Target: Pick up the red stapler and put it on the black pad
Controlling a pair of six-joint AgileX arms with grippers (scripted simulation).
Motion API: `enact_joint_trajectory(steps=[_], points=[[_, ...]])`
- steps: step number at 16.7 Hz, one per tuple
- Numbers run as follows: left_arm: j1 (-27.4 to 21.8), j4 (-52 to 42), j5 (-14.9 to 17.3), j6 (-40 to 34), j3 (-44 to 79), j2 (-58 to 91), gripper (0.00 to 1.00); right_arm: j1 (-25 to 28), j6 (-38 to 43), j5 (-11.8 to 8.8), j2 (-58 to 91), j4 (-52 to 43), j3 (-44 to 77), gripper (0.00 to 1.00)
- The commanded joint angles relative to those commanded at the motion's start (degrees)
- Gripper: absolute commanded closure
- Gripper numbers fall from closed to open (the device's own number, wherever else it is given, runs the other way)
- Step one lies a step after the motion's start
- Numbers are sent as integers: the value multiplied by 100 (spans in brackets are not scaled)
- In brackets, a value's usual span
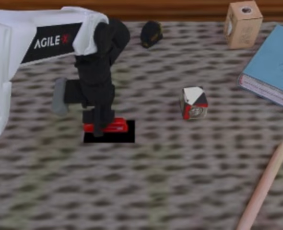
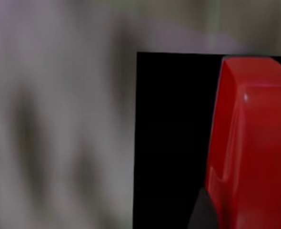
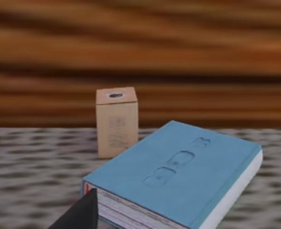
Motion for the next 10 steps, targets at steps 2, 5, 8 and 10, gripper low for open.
enact_joint_trajectory(steps=[2,5,8,10], points=[[0,0,0,0,0,0,32,0,0,0,0,0,0,0],[0,0,0,0,0,0,10,0,0,0,0,0,0,0],[0,0,0,0,0,0,0,0,0,0,0,0,0,0],[0,0,0,0,0,0,0,0,0,0,0,0,0,0]])
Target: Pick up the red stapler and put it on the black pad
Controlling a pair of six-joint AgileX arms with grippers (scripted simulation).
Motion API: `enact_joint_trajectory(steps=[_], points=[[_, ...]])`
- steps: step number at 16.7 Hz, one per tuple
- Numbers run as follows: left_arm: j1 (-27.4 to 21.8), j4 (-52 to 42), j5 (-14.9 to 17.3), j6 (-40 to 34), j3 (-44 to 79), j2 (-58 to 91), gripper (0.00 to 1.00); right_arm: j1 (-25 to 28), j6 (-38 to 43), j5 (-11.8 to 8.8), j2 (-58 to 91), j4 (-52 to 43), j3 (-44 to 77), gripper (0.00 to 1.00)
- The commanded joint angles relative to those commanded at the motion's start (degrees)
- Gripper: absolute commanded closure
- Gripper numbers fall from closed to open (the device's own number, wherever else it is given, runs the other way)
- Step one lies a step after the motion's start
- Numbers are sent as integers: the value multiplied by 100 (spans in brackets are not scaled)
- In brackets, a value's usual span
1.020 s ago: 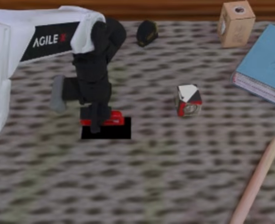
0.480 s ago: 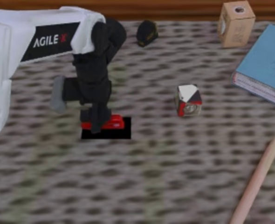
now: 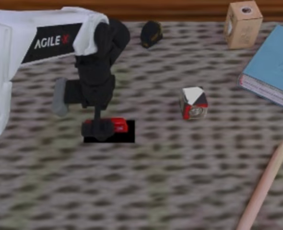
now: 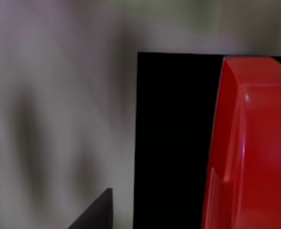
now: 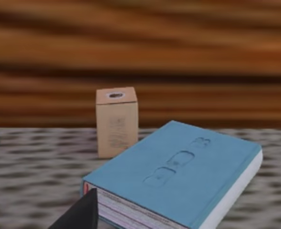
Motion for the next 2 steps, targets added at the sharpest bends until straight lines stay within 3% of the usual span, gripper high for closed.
enact_joint_trajectory(steps=[2], points=[[0,0,0,0,0,0,0,0,0,0,0,0,0,0]])
